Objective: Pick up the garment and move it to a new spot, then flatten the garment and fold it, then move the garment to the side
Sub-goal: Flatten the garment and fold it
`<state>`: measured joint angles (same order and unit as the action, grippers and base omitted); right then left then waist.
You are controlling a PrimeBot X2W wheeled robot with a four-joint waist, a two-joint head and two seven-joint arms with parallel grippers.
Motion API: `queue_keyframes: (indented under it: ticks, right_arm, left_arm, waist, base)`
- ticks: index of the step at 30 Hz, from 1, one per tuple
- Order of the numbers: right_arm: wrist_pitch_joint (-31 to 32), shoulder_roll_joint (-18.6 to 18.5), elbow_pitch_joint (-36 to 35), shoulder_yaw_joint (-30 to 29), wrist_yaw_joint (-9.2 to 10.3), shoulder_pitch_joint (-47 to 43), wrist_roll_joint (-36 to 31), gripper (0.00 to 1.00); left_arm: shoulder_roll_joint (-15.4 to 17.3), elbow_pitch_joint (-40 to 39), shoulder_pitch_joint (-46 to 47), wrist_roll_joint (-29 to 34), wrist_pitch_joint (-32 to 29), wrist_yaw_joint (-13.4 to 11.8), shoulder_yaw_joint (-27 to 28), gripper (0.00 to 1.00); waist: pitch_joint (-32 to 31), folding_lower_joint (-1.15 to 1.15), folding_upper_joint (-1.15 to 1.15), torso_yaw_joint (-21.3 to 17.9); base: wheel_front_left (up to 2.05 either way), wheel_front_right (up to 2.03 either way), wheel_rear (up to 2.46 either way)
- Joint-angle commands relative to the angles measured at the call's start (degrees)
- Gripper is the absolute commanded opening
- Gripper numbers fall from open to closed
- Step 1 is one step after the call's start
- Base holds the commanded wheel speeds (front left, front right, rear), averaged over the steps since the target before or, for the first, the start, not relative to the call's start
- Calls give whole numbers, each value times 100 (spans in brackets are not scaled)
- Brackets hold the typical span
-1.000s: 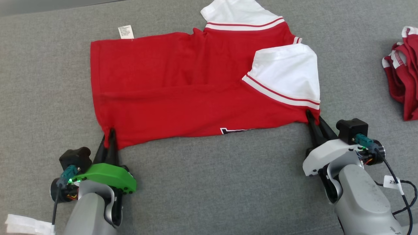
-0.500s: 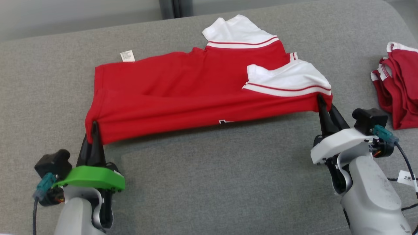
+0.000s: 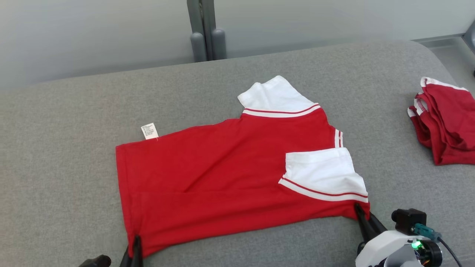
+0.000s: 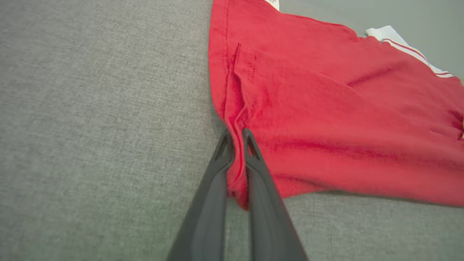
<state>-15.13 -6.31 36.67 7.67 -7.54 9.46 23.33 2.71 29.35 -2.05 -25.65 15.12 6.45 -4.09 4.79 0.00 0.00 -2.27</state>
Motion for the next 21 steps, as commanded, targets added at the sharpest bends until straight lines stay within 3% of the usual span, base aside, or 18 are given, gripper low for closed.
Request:
queue_keyframes:
  ticks: [1,2,3,4,13,21]
  right_arm:
    - [1,-78,-12,10,11,-55,50,13]
    - [1,-89,-28,17,10,-66,50,46]
    - [1,-98,-49,8,10,-51,33,95]
    - [1,-111,-71,-13,10,-5,-3,100]
    - [1,-86,-316,-393,10,757,-666,100]
    - [2,26,-91,-368,10,1756,-1232,100]
  left_arm:
    - [43,-13,-55,-78,2,-63,-52,0]
    - [41,-27,-54,-70,1,-86,-98,37]
    - [41,-55,-15,-69,2,-122,-116,84]
    - [43,-71,47,-65,2,-156,-126,100]
    - [39,-250,1061,293,1,-135,57,100]
    - [213,757,2508,712,1,-48,325,100]
  waist:
    - [-35,0,0,68]
    - [-25,0,0,80]
    - [2,0,0,93]
    - [31,0,0,102]
    - [606,0,0,130]
    - [1188,0,0,48]
  base:
    - [0,0,0]
    - [0,0,0]
    - [0,0,0]
    - [0,0,0]
    - [0,0,0]
    - [0,0,0]
